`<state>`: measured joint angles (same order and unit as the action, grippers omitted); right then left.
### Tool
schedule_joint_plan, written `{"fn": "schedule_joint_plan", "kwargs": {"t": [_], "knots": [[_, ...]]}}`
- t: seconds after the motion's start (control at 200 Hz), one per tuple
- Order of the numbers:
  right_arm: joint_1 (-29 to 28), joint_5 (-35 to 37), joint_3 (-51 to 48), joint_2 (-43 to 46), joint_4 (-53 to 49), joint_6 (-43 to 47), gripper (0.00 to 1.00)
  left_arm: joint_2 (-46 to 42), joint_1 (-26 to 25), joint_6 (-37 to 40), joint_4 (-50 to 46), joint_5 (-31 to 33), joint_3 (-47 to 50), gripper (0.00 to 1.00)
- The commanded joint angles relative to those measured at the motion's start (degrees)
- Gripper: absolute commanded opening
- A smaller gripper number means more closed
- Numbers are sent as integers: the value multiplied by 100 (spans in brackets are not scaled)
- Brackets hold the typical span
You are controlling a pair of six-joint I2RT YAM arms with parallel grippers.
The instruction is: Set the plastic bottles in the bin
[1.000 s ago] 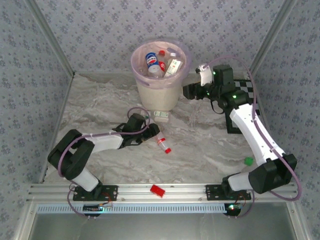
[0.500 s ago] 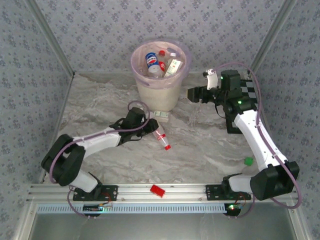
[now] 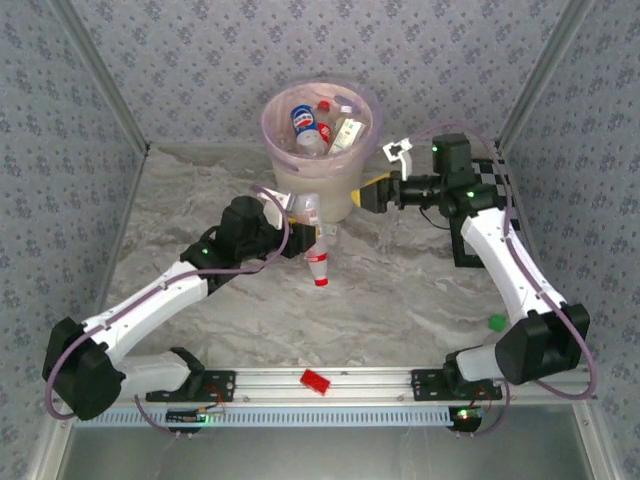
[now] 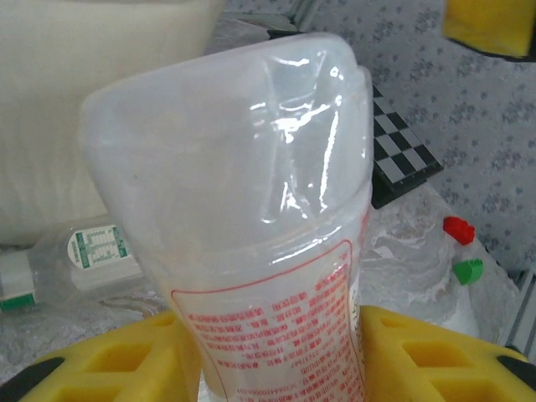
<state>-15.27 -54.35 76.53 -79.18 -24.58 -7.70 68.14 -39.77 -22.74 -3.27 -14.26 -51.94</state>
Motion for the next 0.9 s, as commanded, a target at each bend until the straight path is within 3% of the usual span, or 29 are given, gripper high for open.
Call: {"fn": "schedule_joint_plan", "kwargs": {"t": [0.0, 0.125, 0.26, 0.405, 0.695, 0.76, 0.845, 0.895], "knots": [[-296, -137, 319, -193, -92, 94, 89, 20, 2, 518, 177, -560, -158, 49], [-637, 14, 564, -493, -287, 215, 91, 70, 0, 521, 486, -820, -170, 49], [-897, 662, 795, -783, -586, 375, 92, 22, -2, 576, 590, -885, -245, 49], [-1017, 598, 920, -944, -450, 253, 90, 36, -11, 580, 637, -1004, -324, 49], [-1074, 513, 1184, -1092, -515, 287, 60, 45, -14, 540, 719, -924, -361, 50], [-1041, 496, 1242, -1065, -515, 278, 52, 8, -17, 533, 689, -773, -346, 59], [-979, 511, 1485, -1056, -645, 340, 50, -80, -20, 488, 634, -434, -267, 81], [-963, 687, 1745, -1065, -844, 477, 48, -160, -13, 477, 585, -218, -186, 87]]}}
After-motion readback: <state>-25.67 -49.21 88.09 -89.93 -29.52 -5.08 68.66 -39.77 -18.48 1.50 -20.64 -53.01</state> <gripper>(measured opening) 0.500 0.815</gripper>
